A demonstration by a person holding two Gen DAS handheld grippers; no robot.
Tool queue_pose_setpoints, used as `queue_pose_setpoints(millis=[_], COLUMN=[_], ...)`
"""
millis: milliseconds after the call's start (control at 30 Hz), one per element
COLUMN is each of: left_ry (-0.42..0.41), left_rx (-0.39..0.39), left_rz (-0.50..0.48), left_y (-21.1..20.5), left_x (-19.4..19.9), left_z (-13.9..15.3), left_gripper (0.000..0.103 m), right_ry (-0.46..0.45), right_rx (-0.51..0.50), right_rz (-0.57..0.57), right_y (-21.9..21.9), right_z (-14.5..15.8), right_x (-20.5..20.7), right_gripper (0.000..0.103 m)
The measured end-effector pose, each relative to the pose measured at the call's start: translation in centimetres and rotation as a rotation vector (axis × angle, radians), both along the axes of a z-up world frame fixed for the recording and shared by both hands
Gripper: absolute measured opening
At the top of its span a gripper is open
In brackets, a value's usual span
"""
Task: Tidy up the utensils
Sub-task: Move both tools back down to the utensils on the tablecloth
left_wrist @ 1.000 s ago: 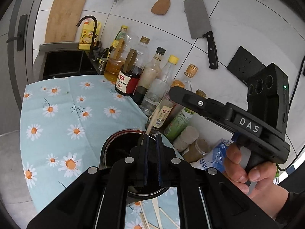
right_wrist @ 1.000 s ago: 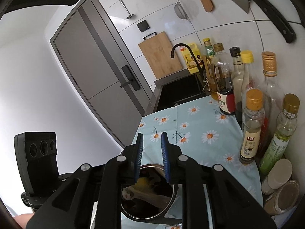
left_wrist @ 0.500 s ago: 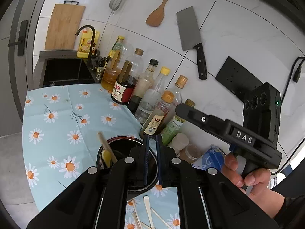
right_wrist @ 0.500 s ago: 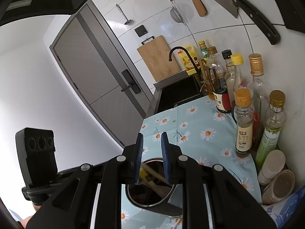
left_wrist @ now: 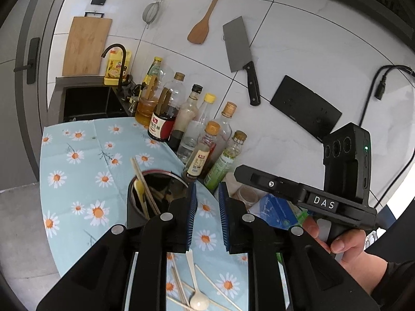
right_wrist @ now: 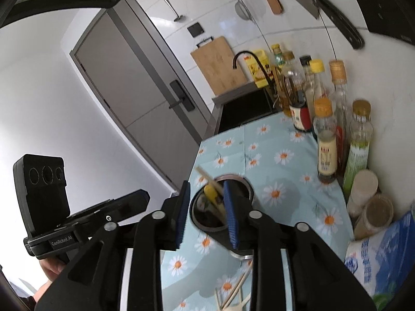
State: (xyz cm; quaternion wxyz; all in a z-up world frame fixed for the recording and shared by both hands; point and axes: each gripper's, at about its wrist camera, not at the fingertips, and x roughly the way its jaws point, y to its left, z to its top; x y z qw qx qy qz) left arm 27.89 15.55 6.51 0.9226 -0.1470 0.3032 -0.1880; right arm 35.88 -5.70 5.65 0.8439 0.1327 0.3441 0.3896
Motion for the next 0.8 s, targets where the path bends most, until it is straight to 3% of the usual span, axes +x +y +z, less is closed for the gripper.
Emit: queue_pose_setpoints(millis=[67, 367, 500, 567, 800], left_ry=[0.006, 0.059, 0.09, 0.108, 0.177], left_rx=[-0.004, -0.053, -0.094, -0.111, -0.184], left_rz=[0.005, 0.049, 0.083, 0.094, 0.14], left_y=[0.0, 1.2, 1.9, 2.1, 3.1], left_x=[-0.7, -3.8, -5.2, -5.7, -7.8], left_z=[-0.3, -2.6, -4.3, -5.2, -8.9], left_gripper=[0.017, 0.017, 0.017, 0.023, 0.023], right_ry=[0.031, 0.126, 0.164, 0.171, 0.292], right_rx=[-0.037, -0.082, -0.11, -0.129, -0.164], right_rz=[0.0, 0.031, 0.041, 0.038, 0.032], right_y=[0.2, 0.7, 0.7, 0.6, 0.4], right_z=[-0.4, -3.5, -5.1, -5.7, -8.8], right_x=[-0.6, -3.0, -3.7, -4.0, -3.8], right_gripper=[0.038, 0.038, 0.04, 0.043, 0.043])
